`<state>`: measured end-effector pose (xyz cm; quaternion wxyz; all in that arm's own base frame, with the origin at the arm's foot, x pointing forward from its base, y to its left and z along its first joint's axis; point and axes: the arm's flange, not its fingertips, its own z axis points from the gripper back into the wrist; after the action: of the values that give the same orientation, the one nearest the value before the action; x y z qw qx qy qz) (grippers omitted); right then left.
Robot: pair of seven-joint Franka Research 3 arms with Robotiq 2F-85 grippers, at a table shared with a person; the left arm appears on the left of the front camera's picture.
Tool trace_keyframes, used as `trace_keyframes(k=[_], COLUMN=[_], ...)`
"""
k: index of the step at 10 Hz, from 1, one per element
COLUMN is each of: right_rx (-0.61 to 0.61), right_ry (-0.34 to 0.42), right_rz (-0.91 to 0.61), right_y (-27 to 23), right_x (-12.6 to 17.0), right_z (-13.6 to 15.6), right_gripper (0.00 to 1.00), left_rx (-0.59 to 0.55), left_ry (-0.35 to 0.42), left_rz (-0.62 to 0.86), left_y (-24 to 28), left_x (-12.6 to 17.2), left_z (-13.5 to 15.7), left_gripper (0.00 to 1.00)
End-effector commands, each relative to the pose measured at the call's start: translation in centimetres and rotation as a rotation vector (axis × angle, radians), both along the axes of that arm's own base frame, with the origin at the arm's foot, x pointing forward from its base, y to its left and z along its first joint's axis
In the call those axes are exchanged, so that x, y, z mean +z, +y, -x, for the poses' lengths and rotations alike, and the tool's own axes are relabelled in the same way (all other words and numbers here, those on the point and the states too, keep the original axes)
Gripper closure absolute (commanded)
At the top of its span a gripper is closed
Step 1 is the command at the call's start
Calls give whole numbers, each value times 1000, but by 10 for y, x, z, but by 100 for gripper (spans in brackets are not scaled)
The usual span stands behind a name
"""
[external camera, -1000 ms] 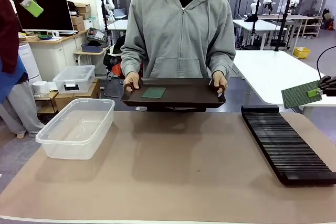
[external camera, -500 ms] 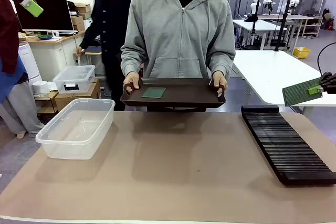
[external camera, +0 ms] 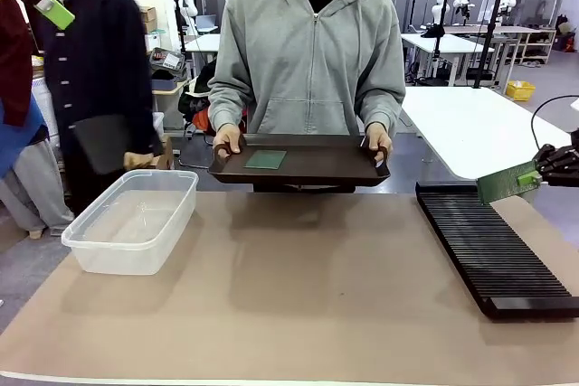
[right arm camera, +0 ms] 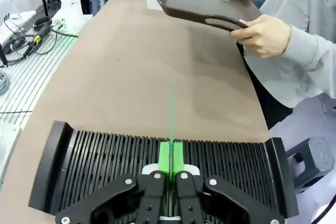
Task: Sort PCBs into racks and boxes based on the side picked up.
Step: If the short side of the Blank PCB is picked up, insert it into the PCB Rack ; if the long side is picked up, place it in the Organizing box.
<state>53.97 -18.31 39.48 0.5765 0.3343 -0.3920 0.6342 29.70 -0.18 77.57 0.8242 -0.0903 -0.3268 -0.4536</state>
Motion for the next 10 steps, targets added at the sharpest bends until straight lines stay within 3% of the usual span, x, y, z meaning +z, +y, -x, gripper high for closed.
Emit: trace_keyframes(k=[1, 4, 6, 10], right_rx=[-39, -56, -37, -48], right_ry=[-55, -92, -128, -136], right_rz=[19, 79, 29, 16], right_y=[4, 7, 17, 32], right_x=[-10, -39, -57, -73], right_z=[-1, -9, -13, -12], right_gripper=[98, 98, 98, 98], left_rx=[-10, -10, -10, -10], left_ry=[1, 1, 1, 1], left_rz=[8, 8, 8, 8], left_y=[1, 1, 1, 1], left_x=[-2, -2, -2, -2], left_z=[0, 0, 0, 0], left_gripper=[0, 0, 0, 0])
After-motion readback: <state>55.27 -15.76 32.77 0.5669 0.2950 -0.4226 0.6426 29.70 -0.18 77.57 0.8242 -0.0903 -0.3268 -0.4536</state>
